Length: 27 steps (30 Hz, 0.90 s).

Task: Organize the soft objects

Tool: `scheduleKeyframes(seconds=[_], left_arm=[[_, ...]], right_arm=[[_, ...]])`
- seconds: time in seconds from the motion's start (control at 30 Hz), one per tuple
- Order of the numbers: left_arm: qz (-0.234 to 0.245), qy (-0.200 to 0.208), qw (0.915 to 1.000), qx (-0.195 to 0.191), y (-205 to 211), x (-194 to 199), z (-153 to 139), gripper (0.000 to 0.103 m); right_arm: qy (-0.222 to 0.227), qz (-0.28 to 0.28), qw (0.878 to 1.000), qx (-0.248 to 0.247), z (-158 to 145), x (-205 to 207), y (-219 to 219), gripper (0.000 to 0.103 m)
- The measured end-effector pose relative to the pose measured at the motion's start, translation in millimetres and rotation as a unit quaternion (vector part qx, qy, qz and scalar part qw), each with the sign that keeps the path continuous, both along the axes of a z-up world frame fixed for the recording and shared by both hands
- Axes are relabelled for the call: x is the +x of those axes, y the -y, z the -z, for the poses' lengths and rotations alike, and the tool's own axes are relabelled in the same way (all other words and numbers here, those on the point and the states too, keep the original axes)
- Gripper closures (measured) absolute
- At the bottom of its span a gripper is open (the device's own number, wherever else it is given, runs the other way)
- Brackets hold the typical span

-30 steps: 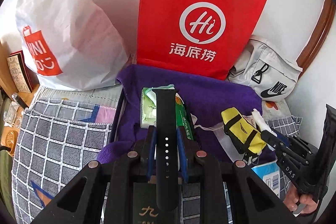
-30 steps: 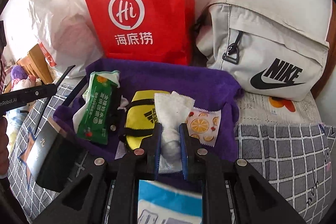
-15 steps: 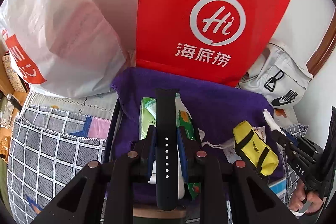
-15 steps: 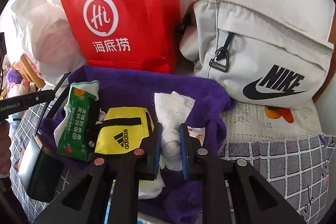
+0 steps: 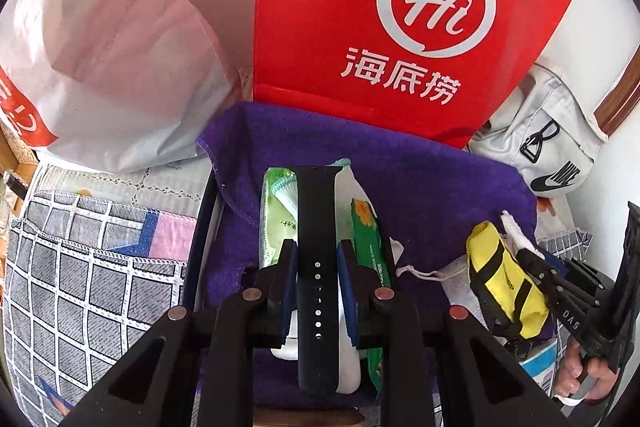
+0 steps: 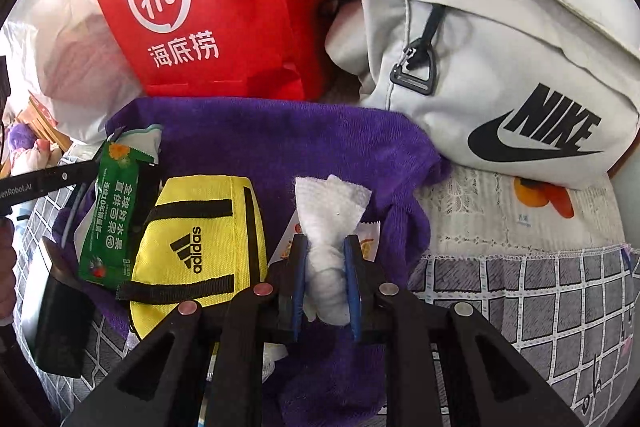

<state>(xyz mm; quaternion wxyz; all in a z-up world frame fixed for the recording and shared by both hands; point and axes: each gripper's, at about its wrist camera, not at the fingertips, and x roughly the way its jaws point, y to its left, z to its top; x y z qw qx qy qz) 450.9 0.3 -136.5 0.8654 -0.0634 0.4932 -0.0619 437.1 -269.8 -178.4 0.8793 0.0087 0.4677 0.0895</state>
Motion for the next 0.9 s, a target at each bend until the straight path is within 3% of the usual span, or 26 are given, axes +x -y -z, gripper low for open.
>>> scheduleKeyframes(seconds=[0.2,0.27,0.33,0.5,0.53,0.6,0.73,0.9], left_arm=[[-0.005,-0.010,0.9999,0.003,-1.0,0.5,0.3,0.083],[-0.005,-0.011,0.9999,0.001,-1.6,-0.9,-2.3,0.081],[-0.006,-0.011,0.9999,0.001,-2.2,-3.6,-6.2,0.078],[-0.005,-0.003,0.9999,0.009,-0.6,-19.2,-25.0,0.077],[-0.004,-0.002,0.9999,0.010,0.0,-23.8,-29.2,0.075],[-0.001,0.007,0.9999,0.014,1.7,-35.6,-38.3,0.060],[0.001,0.022,0.9996,0.015,4.1,-62.7,-56.6,0.055],[0.003,0.049,0.9985,0.025,6.2,-112.0,-81.3,0.038]], right_arm=[[-0.005,0.001,1.000,0.010,-0.5,-1.0,5.2,0.078],[-0.007,0.001,1.000,0.017,-2.8,-1.6,8.0,0.063],[0.000,-0.002,1.000,0.024,-8.7,-5.5,11.3,0.056],[0.011,0.003,1.000,0.027,-27.2,-20.1,15.6,0.055],[0.012,0.004,1.000,0.028,-32.6,-24.8,16.2,0.054],[0.009,0.007,0.999,0.032,-41.6,-33.7,16.4,0.050],[0.026,0.013,0.999,0.026,-67.7,-62.6,15.1,0.045],[0.050,0.029,0.998,0.034,-97.4,-106.2,14.5,0.039]])
